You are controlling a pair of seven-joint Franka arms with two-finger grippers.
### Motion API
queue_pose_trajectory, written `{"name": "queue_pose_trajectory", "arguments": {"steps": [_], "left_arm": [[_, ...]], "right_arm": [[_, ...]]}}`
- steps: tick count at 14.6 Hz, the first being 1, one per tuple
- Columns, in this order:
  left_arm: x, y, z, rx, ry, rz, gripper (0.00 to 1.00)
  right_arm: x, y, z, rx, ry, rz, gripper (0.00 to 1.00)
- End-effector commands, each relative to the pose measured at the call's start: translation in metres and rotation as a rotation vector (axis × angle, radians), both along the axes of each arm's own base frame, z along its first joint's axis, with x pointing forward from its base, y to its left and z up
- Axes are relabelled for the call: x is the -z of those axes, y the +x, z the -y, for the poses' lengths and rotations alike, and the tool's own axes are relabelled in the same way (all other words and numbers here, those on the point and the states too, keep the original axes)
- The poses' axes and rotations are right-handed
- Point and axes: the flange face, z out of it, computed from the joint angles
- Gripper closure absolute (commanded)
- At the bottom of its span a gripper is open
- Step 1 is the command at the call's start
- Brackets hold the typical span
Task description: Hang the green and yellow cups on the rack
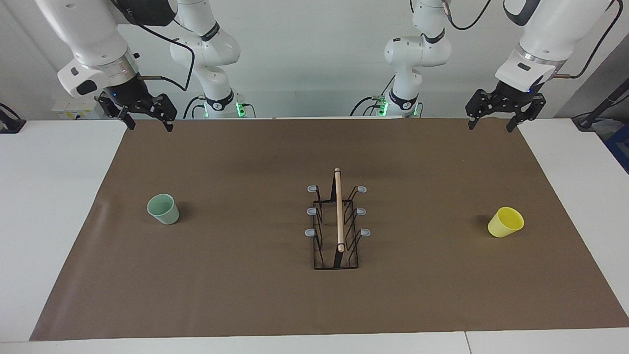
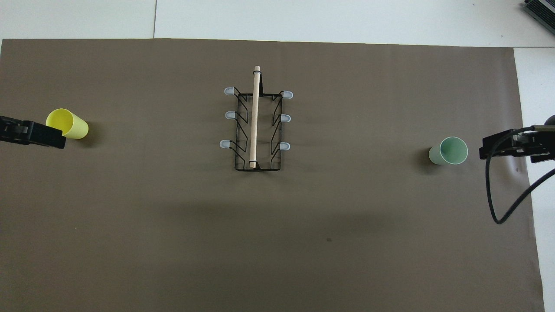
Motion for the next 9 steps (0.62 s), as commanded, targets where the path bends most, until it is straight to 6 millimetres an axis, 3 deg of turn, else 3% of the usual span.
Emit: {"name": "queue_pose_trajectory", "arguments": {"steps": [1,6,9], "left_arm": [[-0.002,-0.009,-0.002,-0.005,-0.012,-0.014,0.0],[-0.001,-0.011,-0.003,-0.016,-0.009,-0.029,0.0],[-0.001,-0.008,-0.008,-0.027,-0.012,-0.02,0.0]], "right_arm": [[-0.001,0.003,0.004,-0.011,0.002,0.008,0.0],[0.002,0.002,0.002,-0.011,0.006,0.002,0.0],[0.032,-0.015,-0.005,-0.032,0.02,0.018,0.0]]}}
